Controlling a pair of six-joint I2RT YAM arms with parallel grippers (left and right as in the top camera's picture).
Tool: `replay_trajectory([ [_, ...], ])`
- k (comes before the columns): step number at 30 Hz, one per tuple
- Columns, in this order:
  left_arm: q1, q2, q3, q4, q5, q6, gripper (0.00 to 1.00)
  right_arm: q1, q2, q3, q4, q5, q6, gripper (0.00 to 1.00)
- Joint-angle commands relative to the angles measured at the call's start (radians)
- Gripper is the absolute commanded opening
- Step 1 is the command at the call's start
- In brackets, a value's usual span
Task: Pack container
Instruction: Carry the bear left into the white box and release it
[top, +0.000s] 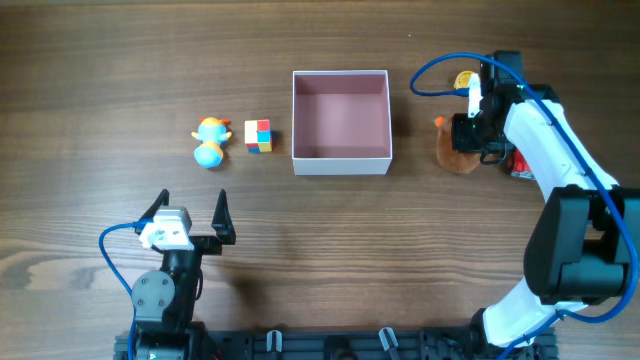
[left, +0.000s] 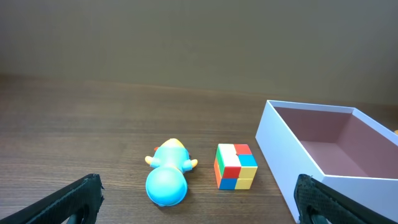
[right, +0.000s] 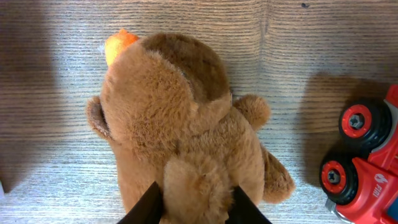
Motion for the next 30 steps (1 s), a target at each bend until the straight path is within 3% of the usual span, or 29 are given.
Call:
replay_trajectory([
  [1,0.010,-0.009,-0.001,-0.008,0.020,0.016,1.00,0.001,-0.032,0.051,-0.018,-0.005,0.018,0.21],
  [5,0.010,-0.009,-0.001,-0.008,0.019,0.016,1.00,0.001,-0.105,0.127,-0.080,-0.020,0.045,0.10],
  [10,0.010,-0.009,-0.001,-0.008,0.019,0.016,1.00,0.014,-0.180,0.255,-0.143,-0.167,0.082,0.09],
  [15,0.010,-0.009,-0.001,-0.008,0.019,0.016,1.00,0.134,-0.206,0.308,-0.111,-0.307,0.147,0.09],
  [19,0.010,-0.009,-0.001,-0.008,0.019,0.016,1.00,0.306,-0.205,0.308,0.017,-0.278,0.196,0.11],
  [23,0.010,-0.009,-0.001,-0.008,0.020,0.016,1.00,0.413,-0.200,0.307,0.080,-0.089,0.340,0.13],
  [30,0.010,-0.009,-0.001,-0.008,0.019,0.016,1.00,0.430,-0.030,0.307,0.116,-0.094,0.381,0.14],
])
